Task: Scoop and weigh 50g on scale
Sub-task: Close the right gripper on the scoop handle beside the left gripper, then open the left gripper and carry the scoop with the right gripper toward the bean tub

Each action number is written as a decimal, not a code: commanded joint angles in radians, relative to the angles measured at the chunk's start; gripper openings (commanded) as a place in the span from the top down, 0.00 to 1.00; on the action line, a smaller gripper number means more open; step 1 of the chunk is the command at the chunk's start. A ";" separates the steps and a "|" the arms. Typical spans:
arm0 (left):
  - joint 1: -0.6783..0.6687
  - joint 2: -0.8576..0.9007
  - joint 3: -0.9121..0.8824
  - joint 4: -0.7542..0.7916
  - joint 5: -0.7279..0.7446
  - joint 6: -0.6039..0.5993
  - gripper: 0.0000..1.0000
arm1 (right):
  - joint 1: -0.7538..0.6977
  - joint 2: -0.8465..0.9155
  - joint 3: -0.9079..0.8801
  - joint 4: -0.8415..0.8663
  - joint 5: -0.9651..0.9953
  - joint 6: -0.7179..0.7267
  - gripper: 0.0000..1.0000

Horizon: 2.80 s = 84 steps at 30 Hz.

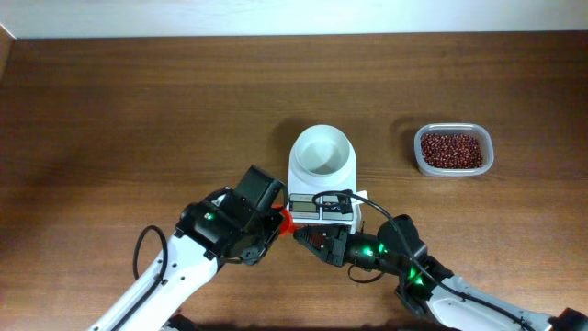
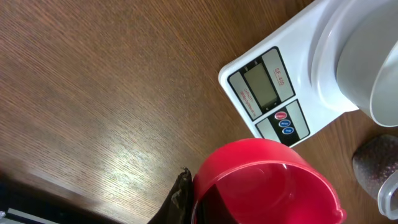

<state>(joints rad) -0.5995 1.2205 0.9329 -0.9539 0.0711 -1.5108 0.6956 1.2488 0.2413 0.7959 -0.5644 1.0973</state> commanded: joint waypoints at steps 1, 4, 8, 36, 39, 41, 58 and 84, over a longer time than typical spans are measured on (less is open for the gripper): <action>-0.011 0.005 -0.002 -0.008 0.010 0.047 1.00 | 0.006 0.004 0.011 0.008 0.024 -0.003 0.76; -0.011 0.005 -0.002 -0.012 -0.006 0.050 1.00 | 0.006 0.004 0.011 0.013 0.023 -0.003 0.76; -0.011 0.005 -0.002 -0.012 -0.007 0.056 1.00 | 0.006 0.004 0.011 0.026 0.024 -0.003 0.77; -0.029 0.005 -0.002 -0.028 -0.007 0.092 1.00 | 0.005 0.004 0.011 0.030 0.047 -0.004 0.80; -0.029 0.005 -0.002 -0.031 -0.008 0.092 1.00 | 0.005 0.004 0.011 0.031 0.054 -0.004 0.80; -0.029 0.005 -0.002 -0.032 -0.008 0.092 1.00 | 0.005 0.004 0.011 0.030 0.053 -0.004 0.80; -0.029 0.005 -0.002 -0.028 -0.030 0.159 1.00 | 0.005 0.004 0.011 0.031 0.050 -0.004 0.83; -0.029 0.005 -0.002 -0.061 -0.098 0.159 0.32 | -0.033 0.003 0.011 -0.136 -0.040 -0.262 0.96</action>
<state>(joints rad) -0.6235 1.2213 0.9329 -1.0096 0.0162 -1.3632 0.6968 1.2503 0.2432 0.6682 -0.5659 0.9268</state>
